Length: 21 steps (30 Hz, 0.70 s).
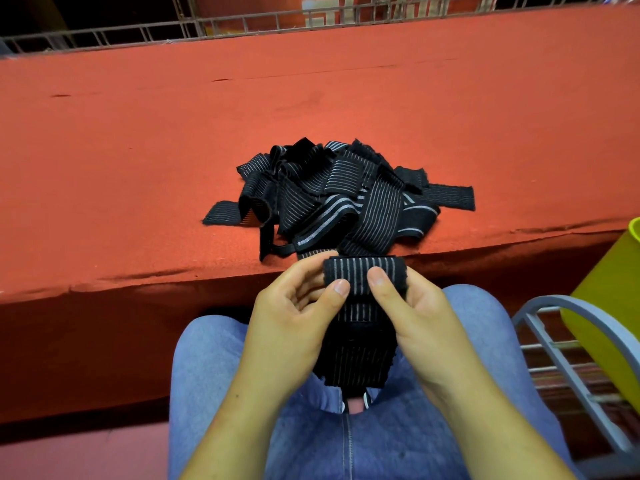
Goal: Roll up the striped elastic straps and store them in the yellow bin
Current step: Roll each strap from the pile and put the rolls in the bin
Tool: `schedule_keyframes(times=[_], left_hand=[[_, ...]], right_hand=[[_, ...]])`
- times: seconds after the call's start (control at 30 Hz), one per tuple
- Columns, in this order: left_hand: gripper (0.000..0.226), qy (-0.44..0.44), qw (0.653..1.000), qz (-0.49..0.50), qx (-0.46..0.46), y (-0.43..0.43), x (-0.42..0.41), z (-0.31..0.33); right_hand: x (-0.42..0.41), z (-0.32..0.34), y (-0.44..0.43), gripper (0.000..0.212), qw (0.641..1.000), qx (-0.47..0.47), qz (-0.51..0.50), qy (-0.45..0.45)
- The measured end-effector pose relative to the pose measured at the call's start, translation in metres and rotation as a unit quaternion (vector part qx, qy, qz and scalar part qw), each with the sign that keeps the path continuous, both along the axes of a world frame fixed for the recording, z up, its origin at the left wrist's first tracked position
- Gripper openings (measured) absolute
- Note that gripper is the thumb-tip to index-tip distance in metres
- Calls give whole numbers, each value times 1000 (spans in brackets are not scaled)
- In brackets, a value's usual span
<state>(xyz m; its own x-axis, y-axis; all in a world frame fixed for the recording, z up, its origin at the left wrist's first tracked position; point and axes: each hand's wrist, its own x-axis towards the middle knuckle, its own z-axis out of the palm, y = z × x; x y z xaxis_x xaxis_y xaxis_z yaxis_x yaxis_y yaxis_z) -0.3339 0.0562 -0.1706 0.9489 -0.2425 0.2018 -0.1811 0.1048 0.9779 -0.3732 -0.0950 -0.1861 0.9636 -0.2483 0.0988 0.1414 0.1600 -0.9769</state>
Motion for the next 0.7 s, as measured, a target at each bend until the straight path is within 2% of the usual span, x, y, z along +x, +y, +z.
schedule_keyframes(times=[0.33,0.7], left_hand=[[33,-21,1000,12,-7,2,0,2],[40,-46,999,-2,0,2,0,4]], right_hand=[[0,1,0,53,997,15,32,70],[0,6,1,74,993,31,47,104]])
